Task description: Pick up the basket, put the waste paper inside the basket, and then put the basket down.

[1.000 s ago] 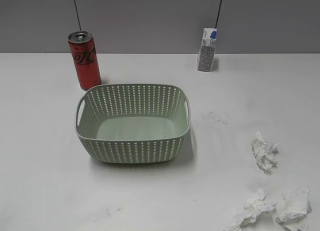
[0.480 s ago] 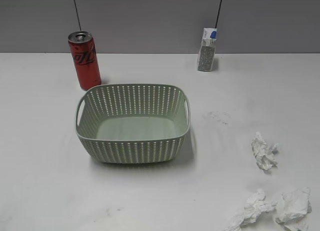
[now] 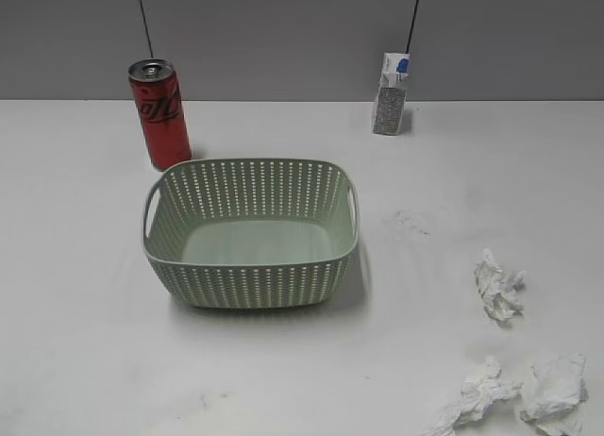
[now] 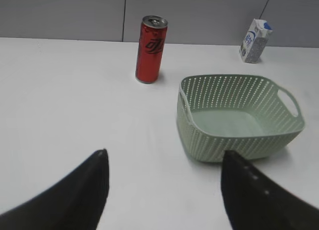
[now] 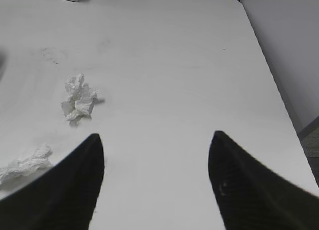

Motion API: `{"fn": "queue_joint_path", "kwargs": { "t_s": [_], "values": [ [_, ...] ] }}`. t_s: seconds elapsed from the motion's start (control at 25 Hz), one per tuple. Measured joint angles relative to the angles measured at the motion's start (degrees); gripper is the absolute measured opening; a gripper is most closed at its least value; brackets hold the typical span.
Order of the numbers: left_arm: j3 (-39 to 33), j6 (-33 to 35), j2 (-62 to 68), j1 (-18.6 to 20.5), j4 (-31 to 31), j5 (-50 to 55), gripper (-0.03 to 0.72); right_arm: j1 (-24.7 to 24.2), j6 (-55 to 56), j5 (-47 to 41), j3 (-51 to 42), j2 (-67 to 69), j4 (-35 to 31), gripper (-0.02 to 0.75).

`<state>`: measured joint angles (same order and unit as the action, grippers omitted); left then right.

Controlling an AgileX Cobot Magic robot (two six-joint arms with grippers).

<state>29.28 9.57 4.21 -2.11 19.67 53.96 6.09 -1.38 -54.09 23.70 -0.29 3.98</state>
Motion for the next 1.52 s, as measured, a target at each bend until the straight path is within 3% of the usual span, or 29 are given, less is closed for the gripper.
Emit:
{"fn": "queue_joint_path", "kwargs": {
  "t_s": [0.36, 0.72, 1.0, 1.24, 1.52],
  "values": [
    [4.6, 0.8, 26.5, 0.0, 1.0, -6.7, 0.582, 0.0, 0.0, 0.0, 0.0, 0.0, 0.0, 0.5],
    [13.8, 7.1, 58.3, -0.8, 8.3, -8.6, 0.582, 0.0, 0.0, 0.0, 0.0, 0.0, 0.0, 0.5],
    [26.5, 7.3, 76.6, -9.9, 6.9, -8.5, 0.582, 0.0, 0.0, 0.0, 0.0, 0.0, 0.0, 0.5],
    [34.4, -4.5, 90.9, -18.9, -4.5, -7.1, 0.582, 0.0, 0.0, 0.0, 0.0, 0.0, 0.0, 0.5],
    [41.1, -9.6, 102.5, -23.3, -5.2, -8.3, 0.575, 0.0, -0.1, 0.0, 0.0, 0.0, 0.0, 0.5]
  ]
}}
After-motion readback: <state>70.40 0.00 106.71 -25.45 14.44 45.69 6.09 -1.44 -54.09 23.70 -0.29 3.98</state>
